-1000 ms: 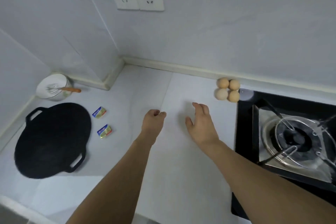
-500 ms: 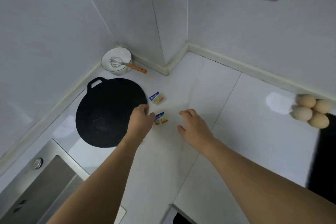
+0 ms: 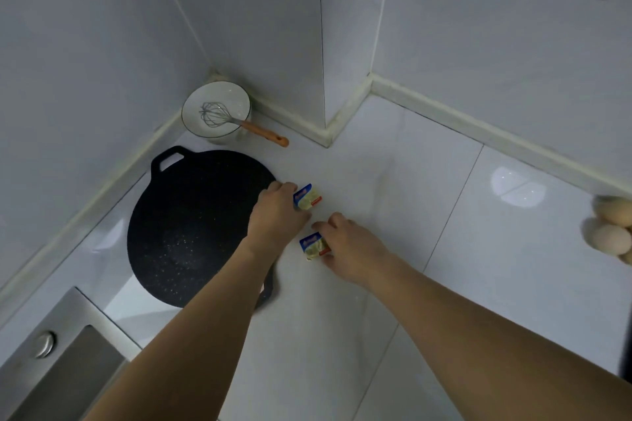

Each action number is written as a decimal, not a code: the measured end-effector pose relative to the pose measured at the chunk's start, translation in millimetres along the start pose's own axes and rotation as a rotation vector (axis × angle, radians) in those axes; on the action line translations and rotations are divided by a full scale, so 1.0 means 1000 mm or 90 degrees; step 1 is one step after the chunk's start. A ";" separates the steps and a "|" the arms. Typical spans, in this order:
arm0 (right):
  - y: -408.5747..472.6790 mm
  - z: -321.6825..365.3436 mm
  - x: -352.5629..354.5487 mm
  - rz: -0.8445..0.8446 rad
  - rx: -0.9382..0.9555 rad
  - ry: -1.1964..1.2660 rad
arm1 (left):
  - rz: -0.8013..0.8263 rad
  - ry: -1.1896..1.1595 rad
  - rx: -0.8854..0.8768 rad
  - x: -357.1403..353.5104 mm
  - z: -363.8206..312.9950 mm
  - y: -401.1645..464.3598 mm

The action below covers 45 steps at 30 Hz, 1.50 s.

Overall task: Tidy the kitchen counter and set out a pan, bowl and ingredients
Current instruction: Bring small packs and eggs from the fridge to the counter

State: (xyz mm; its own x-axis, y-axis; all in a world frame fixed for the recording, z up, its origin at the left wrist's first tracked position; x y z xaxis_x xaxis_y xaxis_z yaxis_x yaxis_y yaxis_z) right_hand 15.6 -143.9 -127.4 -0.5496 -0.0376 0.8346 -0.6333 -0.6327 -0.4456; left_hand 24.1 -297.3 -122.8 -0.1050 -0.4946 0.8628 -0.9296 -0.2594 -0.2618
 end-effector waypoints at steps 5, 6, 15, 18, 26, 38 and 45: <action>0.004 0.003 -0.001 -0.020 0.007 -0.056 | 0.020 0.059 -0.041 0.002 0.000 0.005; 0.003 0.002 0.000 -0.028 0.009 -0.065 | 0.020 0.062 -0.045 0.002 0.000 0.007; -0.038 -0.044 -0.001 -0.096 -0.076 -0.013 | 0.065 0.076 -0.107 -0.011 -0.018 0.002; -0.068 -0.073 0.000 -0.118 -0.140 -0.011 | 0.096 0.033 -0.144 -0.027 -0.045 -0.005; -0.150 -0.159 0.002 -0.118 -0.351 -0.030 | 0.175 -0.006 -0.250 -0.079 -0.132 -0.028; -0.240 -0.266 0.004 -0.110 -0.509 -0.058 | 0.241 -0.011 -0.352 -0.159 -0.273 -0.055; -0.248 -0.305 0.007 -0.129 -0.547 -0.032 | 0.235 0.029 -0.381 -0.184 -0.329 -0.054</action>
State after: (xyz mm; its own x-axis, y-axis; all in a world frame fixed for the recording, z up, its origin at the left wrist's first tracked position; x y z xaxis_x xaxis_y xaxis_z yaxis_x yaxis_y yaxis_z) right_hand 2.4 249.0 -109.6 -0.3710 -0.0344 0.9280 -0.9173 0.1689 -0.3605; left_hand -23.1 80.8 -124.9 -0.4541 -0.4233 0.7840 -0.8632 0.4269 -0.2695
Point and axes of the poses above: each hand's wrist, its own y-axis towards the middle knuckle, its own x-axis out of the back of the hand, z = x × y, the point moved 3 cm from there along y, towards the middle knuckle, and after that the axes turned 8 degrees about -x, right-handed, at the moved point
